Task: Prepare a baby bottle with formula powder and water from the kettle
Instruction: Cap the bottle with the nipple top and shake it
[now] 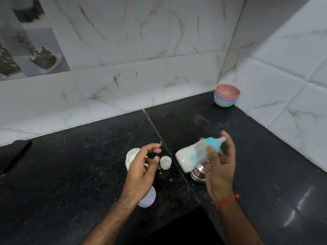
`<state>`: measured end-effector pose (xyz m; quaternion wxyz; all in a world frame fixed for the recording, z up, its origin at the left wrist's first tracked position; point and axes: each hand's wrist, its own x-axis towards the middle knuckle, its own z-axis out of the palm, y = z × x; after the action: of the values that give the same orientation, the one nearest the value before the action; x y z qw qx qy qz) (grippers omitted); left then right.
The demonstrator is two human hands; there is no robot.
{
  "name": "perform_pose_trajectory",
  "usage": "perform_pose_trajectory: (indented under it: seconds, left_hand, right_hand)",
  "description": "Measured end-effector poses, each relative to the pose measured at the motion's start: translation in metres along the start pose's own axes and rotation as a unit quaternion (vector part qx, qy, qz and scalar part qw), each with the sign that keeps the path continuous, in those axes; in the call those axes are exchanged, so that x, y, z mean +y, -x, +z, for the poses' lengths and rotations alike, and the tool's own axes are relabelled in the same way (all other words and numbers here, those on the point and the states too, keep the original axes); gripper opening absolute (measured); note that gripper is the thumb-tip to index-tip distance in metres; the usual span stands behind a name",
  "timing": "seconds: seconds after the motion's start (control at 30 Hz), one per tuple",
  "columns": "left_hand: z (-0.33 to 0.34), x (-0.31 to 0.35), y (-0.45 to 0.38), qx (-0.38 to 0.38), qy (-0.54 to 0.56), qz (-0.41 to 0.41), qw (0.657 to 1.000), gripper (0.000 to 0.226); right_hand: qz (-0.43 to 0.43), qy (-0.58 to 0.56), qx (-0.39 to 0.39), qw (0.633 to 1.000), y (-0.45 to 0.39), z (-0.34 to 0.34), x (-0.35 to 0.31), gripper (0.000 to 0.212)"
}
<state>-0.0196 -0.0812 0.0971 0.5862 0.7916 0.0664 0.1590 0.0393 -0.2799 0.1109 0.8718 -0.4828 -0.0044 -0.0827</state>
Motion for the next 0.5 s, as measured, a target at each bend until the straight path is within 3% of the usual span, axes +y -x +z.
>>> perform_pose_trajectory:
  seconds: [0.07,0.1,0.17,0.23,0.3,0.37,0.4,0.5]
  left_hand:
    - [-0.001,0.000,0.000,0.001,0.000,-0.002,1.000,0.035]
    - [-0.001,0.000,0.000,0.000,-0.002,-0.002,1.000,0.035]
    - [0.000,0.000,0.000,-0.001,-0.003,-0.001,1.000,0.036]
    - [-0.001,0.000,-0.001,0.001,-0.002,-0.005,1.000,0.036]
    - [-0.001,0.001,-0.002,0.005,0.000,-0.005,1.000,0.035]
    - [-0.002,0.003,-0.001,0.006,0.002,-0.004,1.000,0.036]
    - [-0.001,0.003,-0.001,0.003,0.002,-0.003,1.000,0.036]
    - [0.000,0.004,-0.001,-0.001,-0.005,0.001,1.000,0.037]
  right_hand:
    - [0.004,-0.053,0.073,0.996,-0.008,-0.002,-0.002,0.068]
    - [0.009,-0.029,0.054,0.998,-0.008,-0.002,-0.003,0.067]
    - [0.017,0.085,-0.059,0.995,0.000,-0.004,-0.001,0.069]
    - [0.016,0.120,-0.142,0.982,0.008,-0.006,-0.004,0.074]
    - [-0.002,0.038,-0.059,0.998,0.001,-0.006,-0.009,0.079]
    - [0.003,-0.065,0.069,0.995,-0.012,-0.004,-0.011,0.070]
    - [0.004,-0.080,0.084,0.993,-0.013,-0.004,-0.010,0.064]
    - [0.034,0.023,-0.046,0.998,-0.001,0.000,-0.002,0.072]
